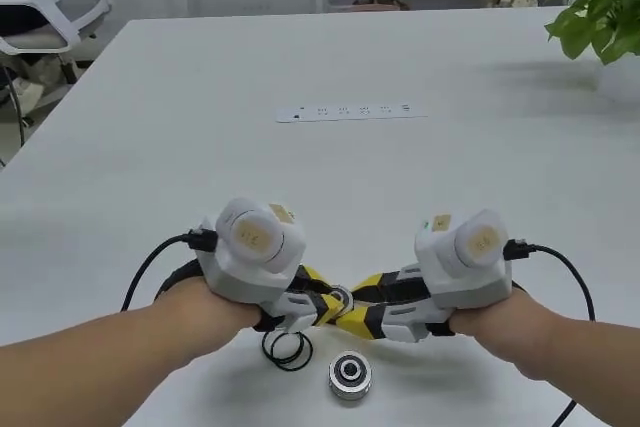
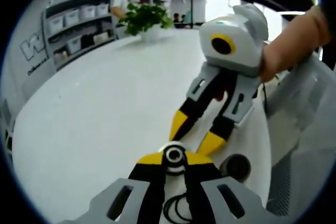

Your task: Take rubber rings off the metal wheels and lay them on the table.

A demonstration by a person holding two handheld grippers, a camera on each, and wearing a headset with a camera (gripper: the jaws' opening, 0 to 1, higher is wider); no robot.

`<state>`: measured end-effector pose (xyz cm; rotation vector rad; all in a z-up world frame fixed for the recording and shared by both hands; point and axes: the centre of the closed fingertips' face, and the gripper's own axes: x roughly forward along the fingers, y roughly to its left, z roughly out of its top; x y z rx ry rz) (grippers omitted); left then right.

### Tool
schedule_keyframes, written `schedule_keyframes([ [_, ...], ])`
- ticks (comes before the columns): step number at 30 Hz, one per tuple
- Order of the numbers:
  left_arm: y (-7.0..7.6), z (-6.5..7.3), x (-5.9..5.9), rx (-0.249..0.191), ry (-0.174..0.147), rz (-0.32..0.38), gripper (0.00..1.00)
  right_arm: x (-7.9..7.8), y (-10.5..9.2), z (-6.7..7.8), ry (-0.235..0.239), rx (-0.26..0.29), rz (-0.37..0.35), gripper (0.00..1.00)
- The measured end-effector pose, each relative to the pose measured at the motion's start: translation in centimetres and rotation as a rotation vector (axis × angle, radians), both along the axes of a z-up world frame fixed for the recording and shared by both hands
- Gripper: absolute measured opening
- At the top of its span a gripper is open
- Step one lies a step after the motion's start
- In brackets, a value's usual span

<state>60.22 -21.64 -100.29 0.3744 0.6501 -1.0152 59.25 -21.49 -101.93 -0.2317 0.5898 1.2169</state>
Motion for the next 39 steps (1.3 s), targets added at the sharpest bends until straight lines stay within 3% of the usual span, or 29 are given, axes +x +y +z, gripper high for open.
schedule_keyframes([
  [13,0.0,0.0,0.0,0.004,0.000,-0.003,0.13,-0.1,-0.6,-0.2,-0.011,-0.016,0.004,0.16],
  [30,0.0,0.0,-0.1,0.001,0.009,0.006,0.13,-0.2,-0.9,-0.2,0.018,-0.010,-0.022,0.08],
  [34,0.0,0.0,-0.1,0.001,0.009,0.006,0.13,0.0,-1.1,-0.3,0.033,-0.009,-0.035,0.00],
  [39,0.0,0.0,0.0,0.003,0.010,0.004,0.13,0.1,-1.1,-0.3,0.054,-0.001,-0.051,0.00],
])
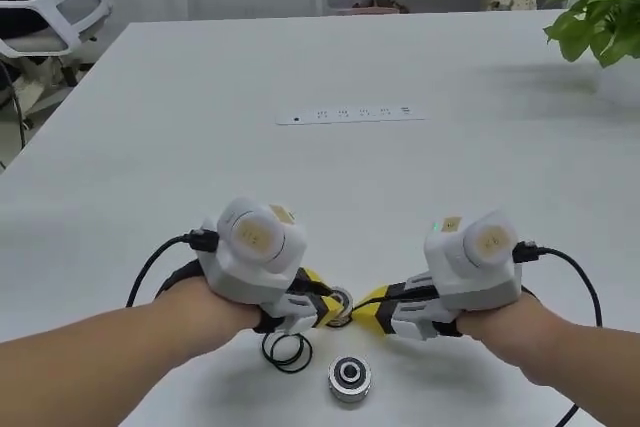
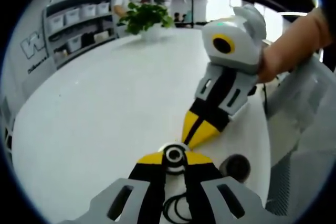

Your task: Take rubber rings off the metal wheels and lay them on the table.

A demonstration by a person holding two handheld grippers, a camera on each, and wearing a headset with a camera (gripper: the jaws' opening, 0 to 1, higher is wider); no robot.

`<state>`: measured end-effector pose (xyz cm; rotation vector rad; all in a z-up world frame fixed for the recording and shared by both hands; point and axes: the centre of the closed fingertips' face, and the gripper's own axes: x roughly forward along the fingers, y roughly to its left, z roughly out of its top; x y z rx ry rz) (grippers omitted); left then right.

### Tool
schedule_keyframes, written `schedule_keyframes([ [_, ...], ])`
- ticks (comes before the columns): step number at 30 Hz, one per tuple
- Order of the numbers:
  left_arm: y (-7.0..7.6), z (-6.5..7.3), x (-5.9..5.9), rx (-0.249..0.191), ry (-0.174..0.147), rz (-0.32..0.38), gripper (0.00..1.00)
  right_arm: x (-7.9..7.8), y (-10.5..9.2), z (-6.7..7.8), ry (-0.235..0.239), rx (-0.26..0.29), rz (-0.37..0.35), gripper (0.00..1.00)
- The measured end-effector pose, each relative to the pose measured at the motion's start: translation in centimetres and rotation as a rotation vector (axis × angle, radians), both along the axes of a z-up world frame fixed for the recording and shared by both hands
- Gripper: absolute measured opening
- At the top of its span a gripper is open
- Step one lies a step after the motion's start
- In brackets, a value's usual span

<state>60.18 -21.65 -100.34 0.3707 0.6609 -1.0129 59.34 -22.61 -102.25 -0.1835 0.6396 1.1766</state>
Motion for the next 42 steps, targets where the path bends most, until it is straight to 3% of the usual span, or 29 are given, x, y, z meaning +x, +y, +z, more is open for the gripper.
schedule_keyframes([
  [4,0.0,0.0,0.0,0.002,-0.001,0.003,0.13,0.2,-0.1,0.0,0.077,0.044,-0.065,0.00],
  [10,0.0,-0.1,0.0,0.011,-0.011,0.002,0.13,0.4,-0.3,0.1,0.146,0.091,-0.125,0.00],
  [23,-0.1,0.0,-0.3,0.013,-0.016,0.006,0.12,0.6,-0.7,0.4,0.205,0.146,-0.191,0.00],
  [26,-0.1,0.0,-0.3,0.009,-0.017,0.006,0.12,1.1,-0.7,1.1,0.226,0.200,-0.224,0.00],
  [42,-0.1,0.0,-0.3,0.013,-0.023,0.010,0.12,1.0,-0.4,1.7,0.256,0.250,-0.244,0.00],
])
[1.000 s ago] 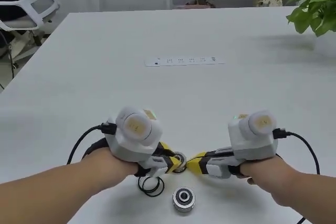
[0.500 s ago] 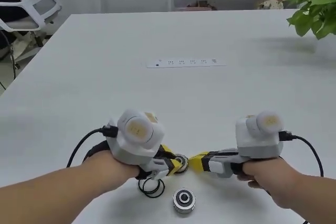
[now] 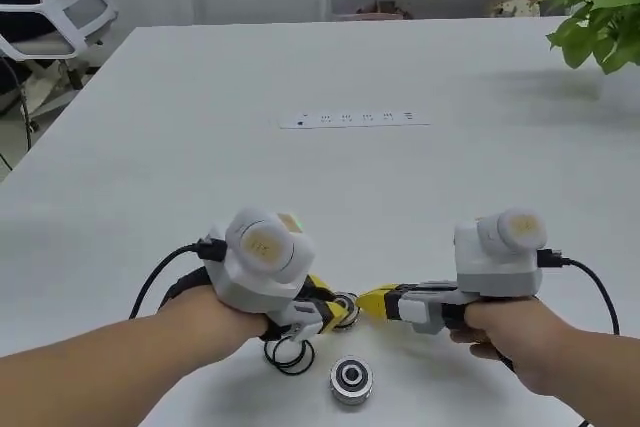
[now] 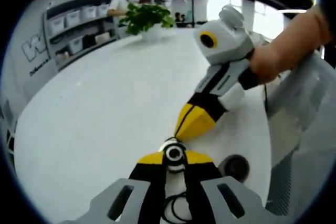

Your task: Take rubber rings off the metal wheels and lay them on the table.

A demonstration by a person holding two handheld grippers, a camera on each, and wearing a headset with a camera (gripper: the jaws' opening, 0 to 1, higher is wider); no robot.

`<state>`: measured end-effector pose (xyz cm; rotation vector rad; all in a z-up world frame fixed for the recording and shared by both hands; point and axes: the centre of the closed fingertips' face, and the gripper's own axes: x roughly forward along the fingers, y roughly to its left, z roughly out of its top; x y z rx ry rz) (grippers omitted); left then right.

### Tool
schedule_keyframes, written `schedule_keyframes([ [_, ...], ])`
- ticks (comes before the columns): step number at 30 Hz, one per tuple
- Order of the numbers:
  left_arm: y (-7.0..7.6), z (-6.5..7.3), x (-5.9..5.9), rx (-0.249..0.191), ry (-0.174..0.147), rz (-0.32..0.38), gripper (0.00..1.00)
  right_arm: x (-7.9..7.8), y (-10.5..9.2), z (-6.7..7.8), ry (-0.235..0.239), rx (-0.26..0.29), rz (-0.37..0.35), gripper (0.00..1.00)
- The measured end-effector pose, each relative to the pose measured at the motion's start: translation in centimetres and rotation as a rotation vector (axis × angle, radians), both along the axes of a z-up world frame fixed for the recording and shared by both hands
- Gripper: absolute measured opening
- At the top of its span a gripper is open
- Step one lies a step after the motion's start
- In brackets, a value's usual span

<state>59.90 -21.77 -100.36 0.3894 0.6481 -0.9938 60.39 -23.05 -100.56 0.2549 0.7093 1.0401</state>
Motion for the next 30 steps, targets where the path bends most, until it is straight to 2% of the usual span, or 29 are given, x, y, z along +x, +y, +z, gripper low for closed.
schedule_keyframes([
  [8,-0.01,0.00,-0.01,0.001,0.000,-0.001,0.12,-0.06,0.03,0.08,0.005,0.002,0.000,0.00],
  [30,-0.04,-0.08,0.04,0.013,-0.001,-0.005,0.12,-0.40,0.46,0.42,-0.025,-0.011,0.034,0.00],
])
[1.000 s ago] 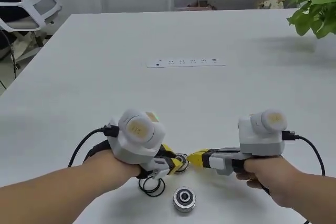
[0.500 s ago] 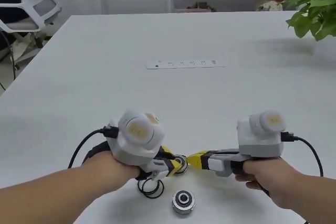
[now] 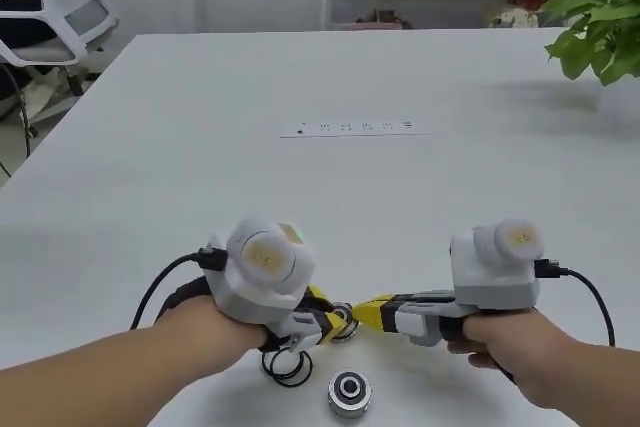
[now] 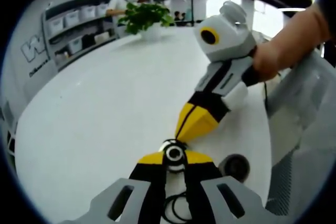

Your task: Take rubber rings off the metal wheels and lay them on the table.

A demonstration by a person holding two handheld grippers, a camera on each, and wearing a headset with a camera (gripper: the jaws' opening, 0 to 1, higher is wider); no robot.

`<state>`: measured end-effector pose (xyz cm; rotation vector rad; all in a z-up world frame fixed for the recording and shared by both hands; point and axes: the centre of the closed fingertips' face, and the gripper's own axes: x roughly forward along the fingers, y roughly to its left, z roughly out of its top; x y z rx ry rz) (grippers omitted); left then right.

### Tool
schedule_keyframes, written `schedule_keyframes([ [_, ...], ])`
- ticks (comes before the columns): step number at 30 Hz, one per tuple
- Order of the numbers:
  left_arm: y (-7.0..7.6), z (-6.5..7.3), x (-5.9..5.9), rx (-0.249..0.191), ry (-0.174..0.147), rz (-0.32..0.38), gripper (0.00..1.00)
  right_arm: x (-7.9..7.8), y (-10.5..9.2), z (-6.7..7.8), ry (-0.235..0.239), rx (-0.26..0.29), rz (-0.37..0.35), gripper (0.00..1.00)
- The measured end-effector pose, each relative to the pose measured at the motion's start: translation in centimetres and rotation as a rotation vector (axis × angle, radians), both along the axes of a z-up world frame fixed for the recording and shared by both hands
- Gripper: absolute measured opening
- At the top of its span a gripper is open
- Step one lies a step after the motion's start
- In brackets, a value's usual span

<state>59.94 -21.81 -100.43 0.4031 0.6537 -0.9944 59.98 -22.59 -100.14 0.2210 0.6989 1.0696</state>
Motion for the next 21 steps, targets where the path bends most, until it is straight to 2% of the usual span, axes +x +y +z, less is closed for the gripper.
schedule_keyframes([
  [21,-0.01,-0.02,0.05,-0.001,0.002,-0.003,0.12,0.06,-0.04,-0.05,-0.004,-0.004,0.007,0.00],
])
